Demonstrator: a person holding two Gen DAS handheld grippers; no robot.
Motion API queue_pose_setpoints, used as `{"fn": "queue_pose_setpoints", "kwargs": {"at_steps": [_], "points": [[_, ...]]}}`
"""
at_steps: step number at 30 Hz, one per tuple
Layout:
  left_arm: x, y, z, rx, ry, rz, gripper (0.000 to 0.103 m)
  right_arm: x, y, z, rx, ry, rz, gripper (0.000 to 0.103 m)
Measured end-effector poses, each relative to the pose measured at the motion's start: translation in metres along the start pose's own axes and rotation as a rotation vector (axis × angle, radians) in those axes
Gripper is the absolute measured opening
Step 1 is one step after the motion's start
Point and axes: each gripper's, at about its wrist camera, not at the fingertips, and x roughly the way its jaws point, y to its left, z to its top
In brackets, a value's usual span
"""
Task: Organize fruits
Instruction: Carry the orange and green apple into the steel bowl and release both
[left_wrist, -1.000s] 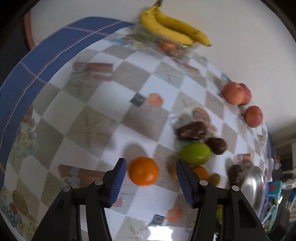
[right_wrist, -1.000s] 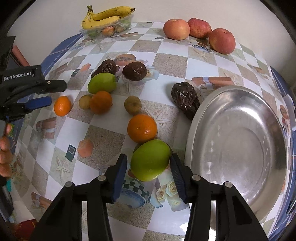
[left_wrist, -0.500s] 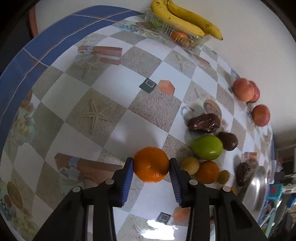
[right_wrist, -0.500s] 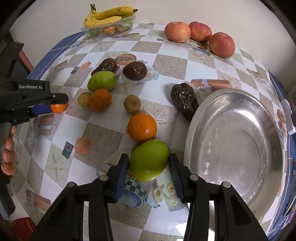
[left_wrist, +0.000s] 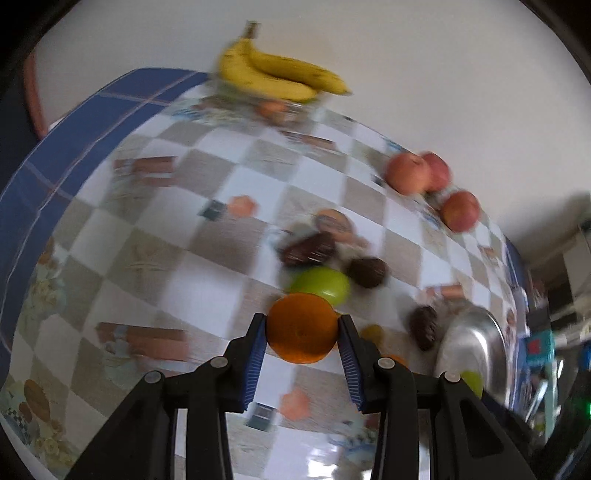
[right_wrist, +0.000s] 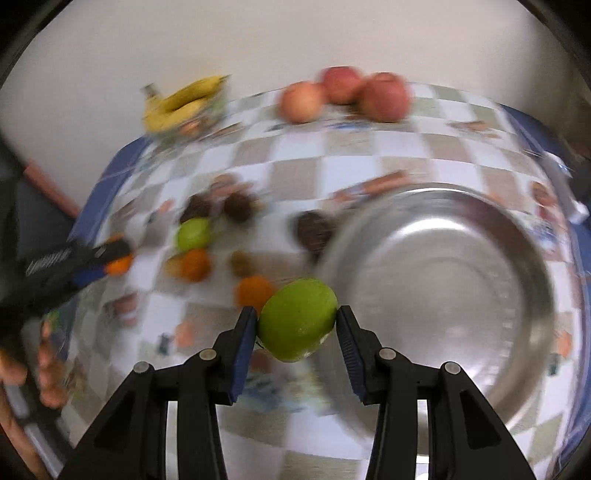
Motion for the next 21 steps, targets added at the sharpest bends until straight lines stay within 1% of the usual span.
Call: {"fn": "queue_pose_setpoints", "kwargs": {"at_steps": [3, 5, 7, 9, 12, 16, 18, 21], "points": [[0.004, -0.027, -0.009, 0.075, 0.019, -0.028, 0.041, -0.004, -0.039, 0.005, 0.106, -0.004, -0.048, 0.046], [0.009, -0.052, -0.02, 0.155, 0.036, -0.041, 0.041, -0.006, -0.065, 0.006, 0.159, -0.009, -0.094, 0.046], [0.013, -0.076, -0.031, 0.232, 0.059, -0.054, 0.041, -0.008, -0.085, 0.006, 0.194, -0.009, -0.153, 0.046], [0.016, -0.094, -0.04, 0.274, 0.082, -0.057, 0.041, -0.009, -0.104, 0.006, 0.225, -0.015, -0.189, 0.046], [0.023, -0.126, -0.05, 0.35, 0.104, -0.078, 0.041, -0.013, -0.125, 0.009, 0.27, -0.03, -0.204, 0.046], [0.038, -0.18, -0.066, 0.506, 0.105, -0.112, 0.041, -0.016, -0.142, 0.008, 0.325, -0.036, -0.191, 0.046], [0.048, -0.199, -0.074, 0.557, 0.105, -0.115, 0.041, -0.016, -0.146, 0.008, 0.331, -0.035, -0.19, 0.046], [0.06, -0.218, -0.082, 0.615, 0.113, -0.114, 0.041, -0.014, -0.149, 0.009, 0.333, -0.034, -0.204, 0.046]]}}
